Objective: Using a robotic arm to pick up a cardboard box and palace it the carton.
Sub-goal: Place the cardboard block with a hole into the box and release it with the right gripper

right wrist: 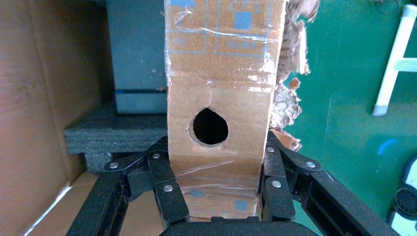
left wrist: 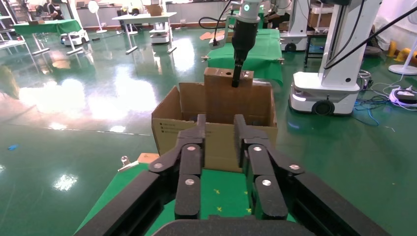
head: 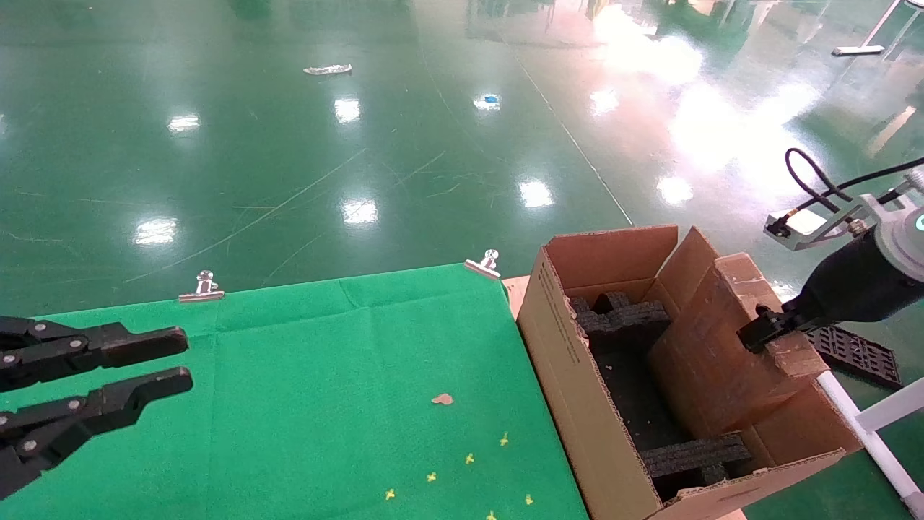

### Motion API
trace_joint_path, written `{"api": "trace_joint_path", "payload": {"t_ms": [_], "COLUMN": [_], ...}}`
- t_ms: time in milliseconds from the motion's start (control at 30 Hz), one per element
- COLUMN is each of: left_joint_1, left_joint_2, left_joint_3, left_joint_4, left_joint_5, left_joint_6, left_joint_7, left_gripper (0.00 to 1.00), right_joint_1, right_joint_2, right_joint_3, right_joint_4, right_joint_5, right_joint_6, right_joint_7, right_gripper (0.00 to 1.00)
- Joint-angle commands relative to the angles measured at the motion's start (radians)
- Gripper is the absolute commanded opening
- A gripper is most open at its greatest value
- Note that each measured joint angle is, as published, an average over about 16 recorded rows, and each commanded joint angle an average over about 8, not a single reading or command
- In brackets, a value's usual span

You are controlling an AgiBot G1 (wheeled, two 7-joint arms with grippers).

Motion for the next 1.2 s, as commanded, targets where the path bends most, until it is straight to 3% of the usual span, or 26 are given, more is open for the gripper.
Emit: {"api": "trace_joint_path", "payload": {"t_ms": [33, 767, 800, 1033, 1067, 1200], "left_joint_1": [0.000, 0.000, 0.000, 0.000, 0.000, 0.000], "left_joint_2": [0.000, 0.000, 0.000, -0.001, -0.001, -0.001], "left_joint_3": [0.000, 0.001, 0.001, 0.001, 0.001, 0.002], "left_joint_4": [0.000, 0.000, 0.000, 0.000, 0.000, 0.000], "left_joint_5": [0.000, -0.001, -0.001, -0.001, -0.001, -0.001], "left_joint_6": [0.000, 0.000, 0.000, -0.001, -0.001, -0.001], "left_joint_7": [0.000, 0.000, 0.001, 0.001, 0.001, 0.001], "left_gripper": [1.00, 1.00, 1.00, 1.00, 1.00, 1.00], "right_joint_1": [-0.019, -0.393, -0.400, -0.418, -0.419, -0.418], "right_joint_2": [-0.013, -0.190, -0.194, -0.217, -0.221, -0.232], "right_joint_3": [-0.004, 0.041, 0.044, 0.058, 0.058, 0.060], "right_joint_4": [-0.028, -0.367, -0.376, -0.434, -0.443, -0.471], "right_joint_5": [0.001, 0.135, 0.139, 0.160, 0.161, 0.164], "right_joint_6": [0.009, 0.268, 0.276, 0.286, 0.284, 0.276], "right_joint_7": [-0.007, -0.159, -0.169, -0.226, -0.231, -0.247], "right_gripper": [0.00, 0.00, 0.06, 0.93, 1.00, 1.00]}}
